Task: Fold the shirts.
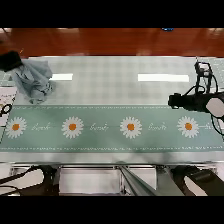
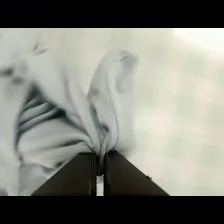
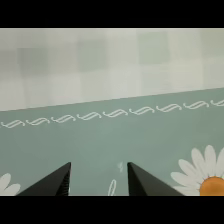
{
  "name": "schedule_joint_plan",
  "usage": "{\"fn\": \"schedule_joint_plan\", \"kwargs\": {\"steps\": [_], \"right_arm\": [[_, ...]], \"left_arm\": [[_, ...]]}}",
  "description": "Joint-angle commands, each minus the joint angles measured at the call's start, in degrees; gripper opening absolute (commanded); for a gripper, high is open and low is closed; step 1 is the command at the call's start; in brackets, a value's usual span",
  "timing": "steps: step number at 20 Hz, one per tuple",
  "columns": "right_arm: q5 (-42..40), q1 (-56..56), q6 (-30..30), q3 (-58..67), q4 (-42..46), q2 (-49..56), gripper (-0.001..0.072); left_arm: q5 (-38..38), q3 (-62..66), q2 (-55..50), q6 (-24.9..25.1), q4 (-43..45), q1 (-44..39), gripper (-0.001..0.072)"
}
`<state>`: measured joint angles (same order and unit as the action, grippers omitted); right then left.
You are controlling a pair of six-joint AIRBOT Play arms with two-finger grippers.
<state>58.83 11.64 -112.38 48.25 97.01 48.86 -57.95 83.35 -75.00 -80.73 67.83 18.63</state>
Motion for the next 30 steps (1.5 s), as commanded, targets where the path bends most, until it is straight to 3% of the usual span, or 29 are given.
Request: {"fn": "schedule_joint_plan", "kwargs": {"steps": [1,6,11,16,22,24,27,30], "right_arm": [[-0.4,0.0,4.6,2.0,-4.6,-3.5,0.0410],[2.5,0.0,7.8,2.0,-5.6,-12.9,0.0410],[3.0,0.0,8.7,2.0,-6.8,-19.0,0.0410],[3.1,0.0,8.5,2.0,-6.4,-22.0,0.0409],[3.3,0.0,7.6,2.0,-7.1,-22.0,0.0409],[3.8,0.0,7.1,1.9,-7.1,-21.7,0.0409],[3.1,0.0,6.1,0.0,-9.1,-21.2,0.0409],[2.1,0.0,6.2,-3.8,-14.3,-18.7,0.0409]], "left_arm": [[1.6,1.8,10.3,3.8,-11.2,-0.9,0.0015],[3.3,4.8,19.8,5.0,-13.0,-7.6,0.0015],[0.7,12.4,20.0,0.4,-13.0,-18.1,0.0015],[-1.0,9.0,20.2,-2.4,-12.8,-30.8,0.0014],[14.8,-22.1,32.4,-6.2,-12.8,-41.6,0.0015],[11.7,-32.9,36.7,-5.4,-7.4,-39.8,0.0015],[0.9,-46.0,38.4,-11.6,5.5,-33.7,0.0016],[0.9,-53.9,37.9,-12.2,3.2,-29.0,0.0016]]}}
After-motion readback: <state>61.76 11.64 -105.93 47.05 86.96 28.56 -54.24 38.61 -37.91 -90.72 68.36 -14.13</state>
